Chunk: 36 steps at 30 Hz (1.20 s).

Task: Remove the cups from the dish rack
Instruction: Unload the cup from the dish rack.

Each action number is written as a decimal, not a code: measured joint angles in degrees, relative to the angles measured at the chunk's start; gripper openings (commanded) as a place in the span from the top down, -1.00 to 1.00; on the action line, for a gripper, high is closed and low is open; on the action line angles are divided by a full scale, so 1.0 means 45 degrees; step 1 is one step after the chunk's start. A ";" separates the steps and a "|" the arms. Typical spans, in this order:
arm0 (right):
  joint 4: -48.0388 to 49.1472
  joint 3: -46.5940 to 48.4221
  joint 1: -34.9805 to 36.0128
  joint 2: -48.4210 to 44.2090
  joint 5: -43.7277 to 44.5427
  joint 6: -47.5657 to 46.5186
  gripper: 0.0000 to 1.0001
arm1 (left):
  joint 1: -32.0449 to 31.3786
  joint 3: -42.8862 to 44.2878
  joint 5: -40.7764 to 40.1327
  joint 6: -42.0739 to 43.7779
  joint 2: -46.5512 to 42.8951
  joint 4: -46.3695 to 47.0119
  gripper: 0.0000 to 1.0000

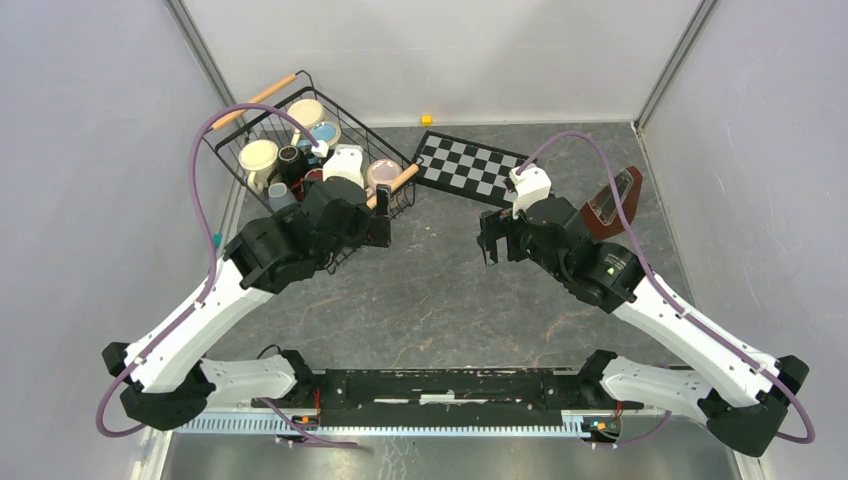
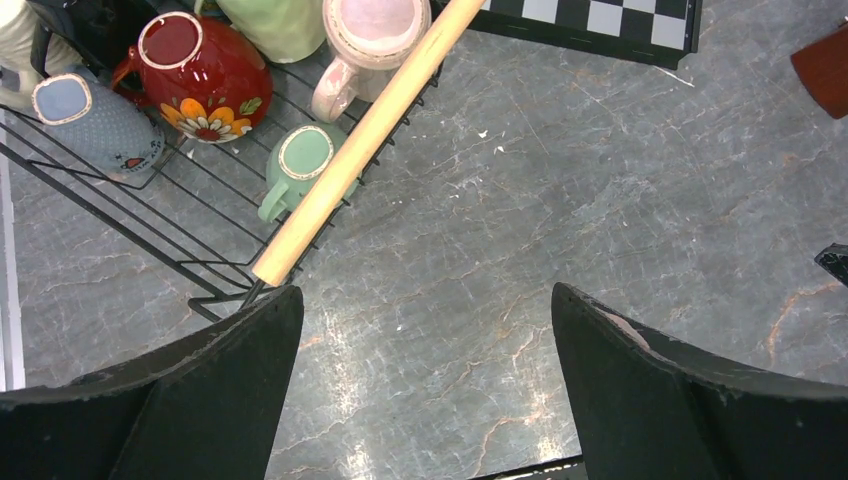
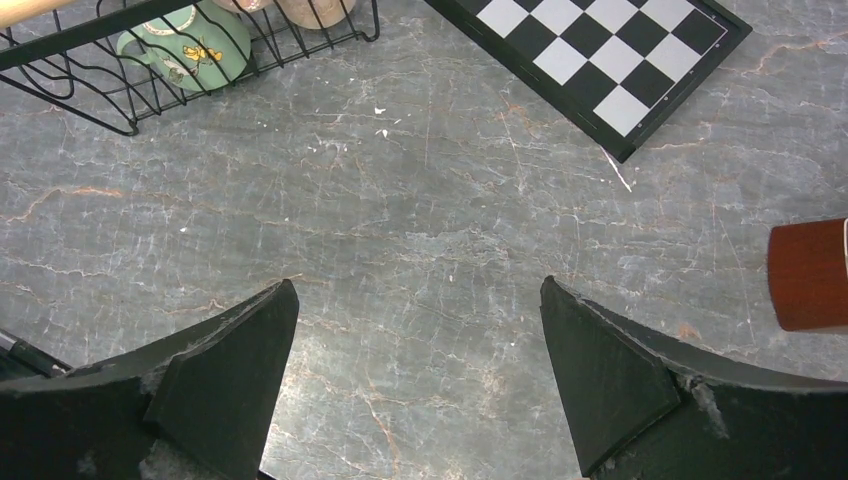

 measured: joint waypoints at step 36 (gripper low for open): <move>-0.0063 -0.0321 0.0000 -0.0452 -0.0364 -0.0170 -0.96 | 0.5634 0.4556 -0.0933 -0.2375 0.5736 -0.0209 -1.00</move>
